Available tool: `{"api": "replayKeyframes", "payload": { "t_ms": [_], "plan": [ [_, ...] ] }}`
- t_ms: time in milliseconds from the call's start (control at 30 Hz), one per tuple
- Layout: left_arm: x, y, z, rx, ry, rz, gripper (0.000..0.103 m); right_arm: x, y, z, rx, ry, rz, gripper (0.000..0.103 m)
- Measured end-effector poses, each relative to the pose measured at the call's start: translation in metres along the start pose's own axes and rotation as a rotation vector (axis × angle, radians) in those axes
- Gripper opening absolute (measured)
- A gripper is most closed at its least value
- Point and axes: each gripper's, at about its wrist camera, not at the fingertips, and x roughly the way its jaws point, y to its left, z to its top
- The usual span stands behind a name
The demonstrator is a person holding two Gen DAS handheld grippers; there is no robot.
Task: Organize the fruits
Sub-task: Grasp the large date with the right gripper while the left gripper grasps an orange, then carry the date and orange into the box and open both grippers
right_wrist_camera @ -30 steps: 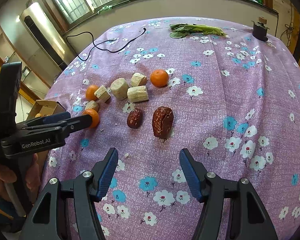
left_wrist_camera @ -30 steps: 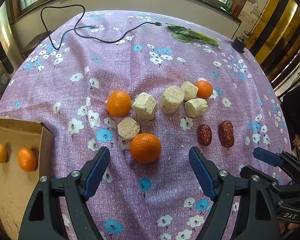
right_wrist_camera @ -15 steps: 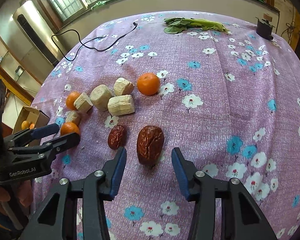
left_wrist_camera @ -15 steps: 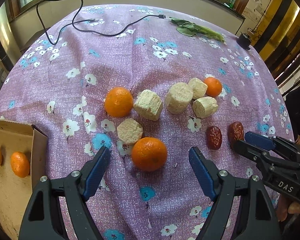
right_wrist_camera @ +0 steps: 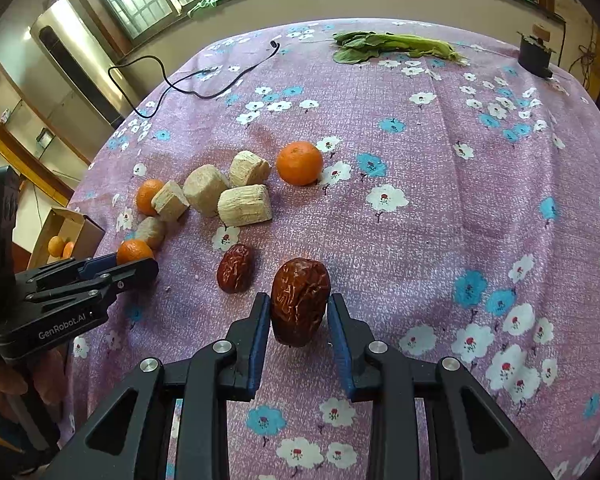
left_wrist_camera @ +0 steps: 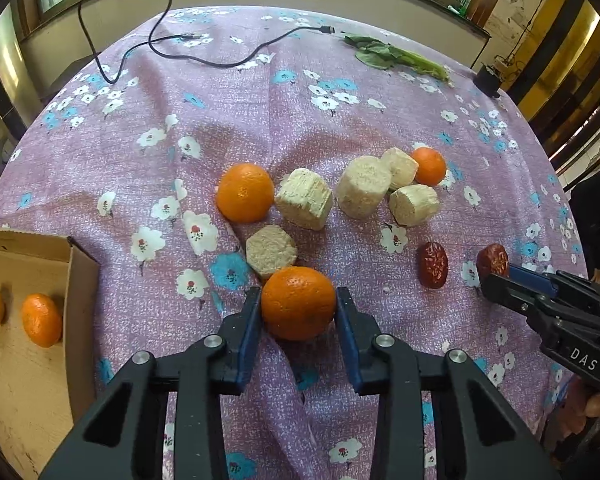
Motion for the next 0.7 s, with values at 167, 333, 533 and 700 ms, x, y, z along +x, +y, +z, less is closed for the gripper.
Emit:
{"api": "replayKeyframes", "payload": {
  "t_ms": [167,333,533,700],
  "plan": [
    [-0.021,0.003,-0.004,-0.013,-0.02,0.0,0.034,-0.016,0.009,-0.006,-0.013,-0.011,0.004,0.031],
    [-0.041,0.004,-0.009,-0.011,-0.045,0.014,0.034,-0.026,0.027,-0.01,-0.035,-0.022,0.017,0.031],
    [-0.063,0.013,-0.017,-0.014,-0.08,0.04,0.034,-0.032,0.056,-0.014,-0.066,-0.017,0.016,0.032],
    [-0.079,0.025,-0.025,-0.015,-0.1,0.071,0.034,-0.036,0.083,-0.016,-0.099,-0.027,0.047,0.032]
  ]
}}
